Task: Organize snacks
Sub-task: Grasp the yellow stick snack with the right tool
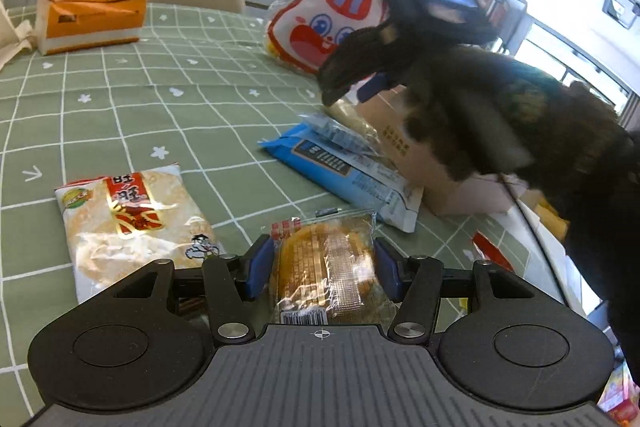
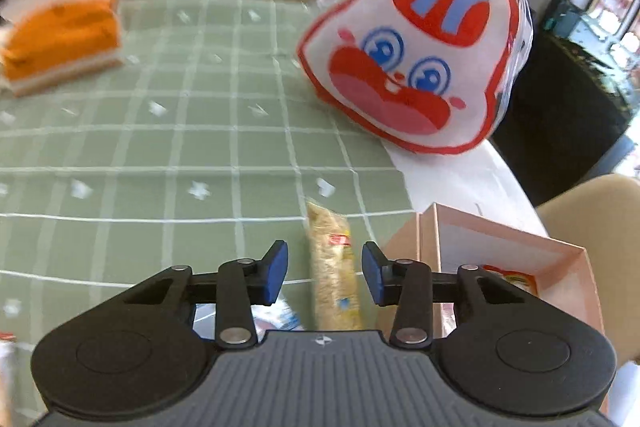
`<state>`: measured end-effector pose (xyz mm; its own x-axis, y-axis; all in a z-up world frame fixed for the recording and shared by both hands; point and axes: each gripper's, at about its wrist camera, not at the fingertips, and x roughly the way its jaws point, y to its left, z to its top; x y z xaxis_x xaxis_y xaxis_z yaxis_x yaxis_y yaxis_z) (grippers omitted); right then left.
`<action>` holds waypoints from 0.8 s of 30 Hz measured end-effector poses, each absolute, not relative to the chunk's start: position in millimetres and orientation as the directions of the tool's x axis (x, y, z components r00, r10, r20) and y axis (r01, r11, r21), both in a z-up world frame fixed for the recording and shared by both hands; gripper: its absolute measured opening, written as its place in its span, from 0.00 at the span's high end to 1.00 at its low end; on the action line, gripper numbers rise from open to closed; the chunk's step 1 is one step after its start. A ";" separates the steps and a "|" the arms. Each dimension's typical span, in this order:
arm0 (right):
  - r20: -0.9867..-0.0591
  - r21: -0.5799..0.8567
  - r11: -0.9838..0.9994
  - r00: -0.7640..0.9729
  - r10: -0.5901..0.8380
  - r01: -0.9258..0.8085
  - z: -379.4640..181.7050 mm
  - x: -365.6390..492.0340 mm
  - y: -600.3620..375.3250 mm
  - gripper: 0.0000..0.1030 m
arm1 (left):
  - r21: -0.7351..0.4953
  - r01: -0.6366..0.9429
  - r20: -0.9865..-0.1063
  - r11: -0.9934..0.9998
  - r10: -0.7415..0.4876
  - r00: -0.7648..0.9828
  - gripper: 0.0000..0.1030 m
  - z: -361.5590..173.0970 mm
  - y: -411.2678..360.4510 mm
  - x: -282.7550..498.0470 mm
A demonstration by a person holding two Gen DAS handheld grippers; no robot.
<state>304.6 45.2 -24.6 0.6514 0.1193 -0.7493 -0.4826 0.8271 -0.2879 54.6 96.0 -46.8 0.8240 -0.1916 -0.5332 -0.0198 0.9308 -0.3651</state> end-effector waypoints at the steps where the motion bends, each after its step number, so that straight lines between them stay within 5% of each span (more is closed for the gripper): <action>1: -0.754 -0.302 0.829 0.650 0.095 -0.471 -29.7 308.9 47.1 0.65 | -0.368 -0.020 -0.531 0.929 -0.193 0.825 0.42 -47.5 96.6 54.3; 10: -0.771 -0.329 0.771 0.626 0.113 -0.545 -37.3 291.0 33.9 0.75 | -0.408 -0.021 -0.521 0.913 -0.213 0.826 0.42 -50.0 101.4 53.0; 24: -0.767 -0.004 0.687 0.443 0.464 -0.726 15.9 150.2 -51.3 0.75 | -0.427 -0.026 -0.520 0.904 -0.222 0.825 0.41 -52.3 103.1 52.7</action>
